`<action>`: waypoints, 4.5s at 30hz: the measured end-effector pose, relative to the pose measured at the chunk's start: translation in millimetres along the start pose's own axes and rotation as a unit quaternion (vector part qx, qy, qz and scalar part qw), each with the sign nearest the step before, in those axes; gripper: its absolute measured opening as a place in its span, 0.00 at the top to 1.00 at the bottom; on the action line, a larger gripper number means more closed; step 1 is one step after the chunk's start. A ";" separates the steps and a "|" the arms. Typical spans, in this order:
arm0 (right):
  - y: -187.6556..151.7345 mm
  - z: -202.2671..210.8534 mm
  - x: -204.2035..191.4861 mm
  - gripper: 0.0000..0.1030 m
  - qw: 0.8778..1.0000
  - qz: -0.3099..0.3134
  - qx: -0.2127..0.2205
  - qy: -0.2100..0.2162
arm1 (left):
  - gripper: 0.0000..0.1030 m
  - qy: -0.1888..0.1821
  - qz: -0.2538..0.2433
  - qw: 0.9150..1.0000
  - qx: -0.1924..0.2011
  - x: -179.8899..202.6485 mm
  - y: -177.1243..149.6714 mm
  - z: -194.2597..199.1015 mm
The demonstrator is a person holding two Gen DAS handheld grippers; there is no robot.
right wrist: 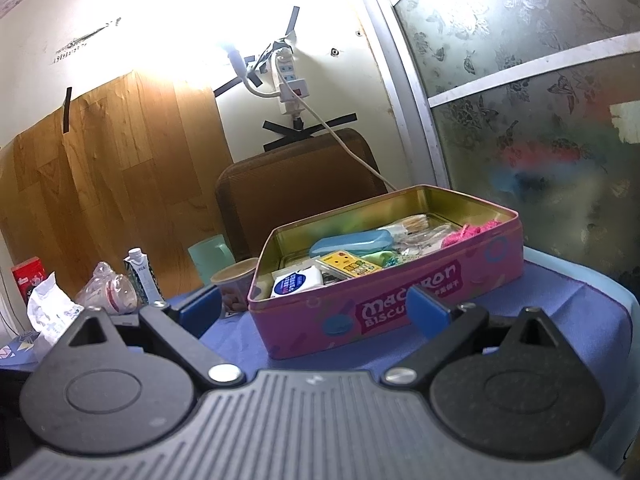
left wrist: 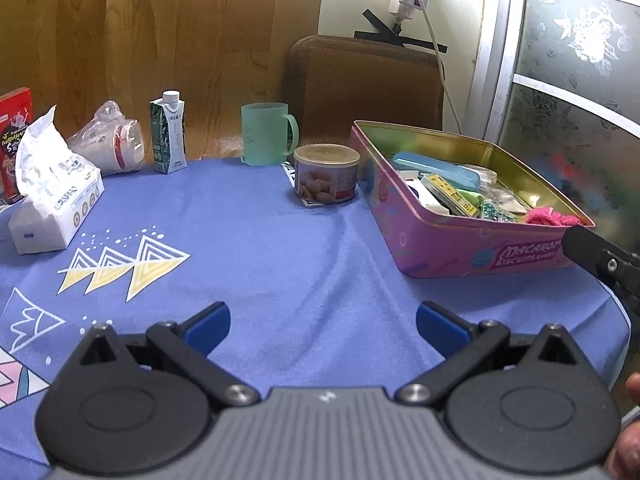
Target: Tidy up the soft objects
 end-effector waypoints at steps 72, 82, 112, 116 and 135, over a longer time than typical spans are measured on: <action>-9.1 -6.8 8.9 0.06 1.000 -0.008 -0.019 -0.008 | 0.00 0.035 -0.038 0.999 0.009 1.0 -2.7 1.3; -9.1 -5.9 9.1 0.06 1.000 -0.009 -0.017 -0.007 | 0.00 0.026 -0.043 0.998 0.024 4.7 0.2 8.3; 50.7 -8.0 41.8 0.05 0.999 0.012 -0.048 -0.009 | 0.00 0.001 -0.081 0.997 -0.020 50.3 64.5 -14.7; 51.0 -4.1 45.8 0.05 0.999 0.005 -0.030 -0.012 | 0.00 0.000 -0.086 0.996 -0.031 57.9 58.5 -22.1; 41.6 -18.7 35.1 0.04 0.998 0.013 -0.062 0.018 | 0.00 0.009 -0.085 0.995 -0.047 61.8 51.0 -27.5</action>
Point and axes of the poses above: each gripper's, at about its wrist camera, not at the fingertips, and z roughly against the way its jaws point, x to its right, y to its top, the point moved 10 cm from there along -z, roughly the way its jaws point, and after that the axes turned 4 degrees about -z, right-handed, at the moved point
